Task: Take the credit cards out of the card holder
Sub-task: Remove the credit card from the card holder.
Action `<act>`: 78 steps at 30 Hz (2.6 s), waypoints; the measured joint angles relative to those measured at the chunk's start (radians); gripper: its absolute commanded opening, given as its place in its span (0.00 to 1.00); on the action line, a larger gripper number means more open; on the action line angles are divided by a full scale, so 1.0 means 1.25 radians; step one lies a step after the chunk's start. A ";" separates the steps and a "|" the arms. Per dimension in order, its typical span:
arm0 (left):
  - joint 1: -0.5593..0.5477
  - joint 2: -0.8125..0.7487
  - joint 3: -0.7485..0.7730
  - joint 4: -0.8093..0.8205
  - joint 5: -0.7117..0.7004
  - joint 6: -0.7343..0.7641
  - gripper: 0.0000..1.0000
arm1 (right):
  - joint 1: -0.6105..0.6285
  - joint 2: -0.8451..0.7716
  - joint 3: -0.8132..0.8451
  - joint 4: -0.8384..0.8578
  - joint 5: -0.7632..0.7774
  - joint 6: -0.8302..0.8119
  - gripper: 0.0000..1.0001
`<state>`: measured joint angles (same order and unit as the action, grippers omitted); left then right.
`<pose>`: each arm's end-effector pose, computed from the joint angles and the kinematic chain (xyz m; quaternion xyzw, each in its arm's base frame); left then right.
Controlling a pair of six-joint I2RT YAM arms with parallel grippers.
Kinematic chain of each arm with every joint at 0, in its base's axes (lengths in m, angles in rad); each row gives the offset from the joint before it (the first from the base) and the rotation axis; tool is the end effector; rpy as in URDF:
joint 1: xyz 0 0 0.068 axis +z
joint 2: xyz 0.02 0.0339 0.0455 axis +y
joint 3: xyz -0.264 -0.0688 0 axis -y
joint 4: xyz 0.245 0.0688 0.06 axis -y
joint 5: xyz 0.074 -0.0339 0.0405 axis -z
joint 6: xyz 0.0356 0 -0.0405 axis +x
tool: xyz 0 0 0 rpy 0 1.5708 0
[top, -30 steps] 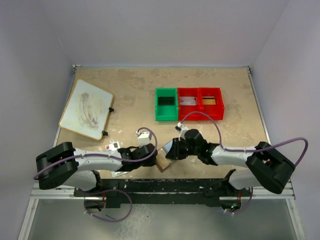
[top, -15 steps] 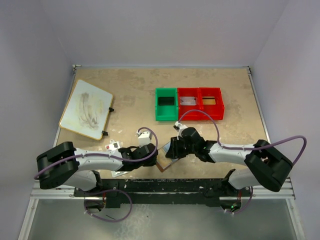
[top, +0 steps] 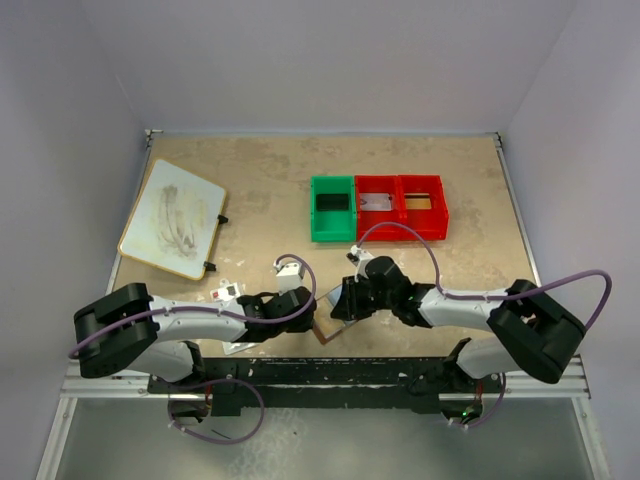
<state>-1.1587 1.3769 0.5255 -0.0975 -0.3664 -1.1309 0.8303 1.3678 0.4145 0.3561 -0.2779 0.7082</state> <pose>0.1071 -0.2131 0.1406 -0.0427 0.9368 -0.2023 0.2823 0.1595 0.1889 0.1462 -0.1181 0.8697 0.4102 0.2477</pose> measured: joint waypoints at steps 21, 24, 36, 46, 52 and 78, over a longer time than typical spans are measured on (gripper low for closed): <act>0.000 -0.002 0.006 -0.002 -0.005 0.000 0.00 | -0.009 0.033 0.000 0.019 0.005 -0.004 0.01; 0.000 -0.005 0.006 -0.005 -0.007 0.000 0.00 | -0.010 0.029 -0.008 0.031 0.005 0.001 0.00; 0.000 -0.021 0.001 -0.021 -0.015 0.000 0.01 | -0.003 -0.064 -0.067 0.048 0.018 0.063 0.00; 0.000 -0.028 0.000 -0.033 -0.020 0.000 0.10 | -0.003 -0.067 -0.068 0.047 0.042 0.081 0.19; 0.000 -0.054 0.010 -0.094 -0.026 0.013 0.18 | -0.003 -0.031 -0.068 0.075 0.024 0.077 0.21; 0.000 -0.013 0.042 -0.109 -0.013 0.045 0.11 | -0.003 0.026 -0.068 0.158 -0.011 0.093 0.27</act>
<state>-1.1591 1.3609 0.5785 -0.2333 -0.3824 -1.0740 0.8265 1.4002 0.3298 0.5537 -0.2920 0.8242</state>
